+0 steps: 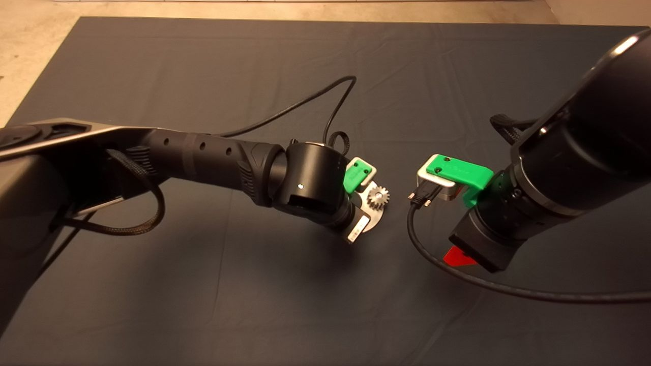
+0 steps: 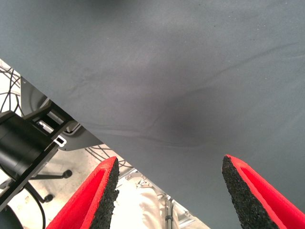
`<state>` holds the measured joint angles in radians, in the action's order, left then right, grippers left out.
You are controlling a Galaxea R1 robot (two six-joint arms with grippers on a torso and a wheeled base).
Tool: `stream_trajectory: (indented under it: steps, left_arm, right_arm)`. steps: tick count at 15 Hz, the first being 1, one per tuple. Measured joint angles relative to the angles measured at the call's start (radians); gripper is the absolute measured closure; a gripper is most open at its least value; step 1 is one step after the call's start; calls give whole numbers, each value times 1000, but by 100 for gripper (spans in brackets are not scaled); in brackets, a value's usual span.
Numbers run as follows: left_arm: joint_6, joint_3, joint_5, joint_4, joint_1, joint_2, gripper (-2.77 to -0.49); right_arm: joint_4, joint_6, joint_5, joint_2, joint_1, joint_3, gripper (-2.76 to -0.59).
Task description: Install three planetary gears onto the carrier pins
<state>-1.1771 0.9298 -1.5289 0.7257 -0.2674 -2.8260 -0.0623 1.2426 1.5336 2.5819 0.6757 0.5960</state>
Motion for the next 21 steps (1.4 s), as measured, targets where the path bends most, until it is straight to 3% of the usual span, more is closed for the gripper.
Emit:
stream_trajectory:
  steps: [6, 21]
  left_arm:
    - [-20, -10, 1, 1, 2, -9, -86]
    - [-20, -10, 0, 53, 2, 17, -86]
  right_arm:
    - [0, 0, 0, 0, 0, 0, -160]
    - [-8, 0, 0, 0, 0, 0, -160]
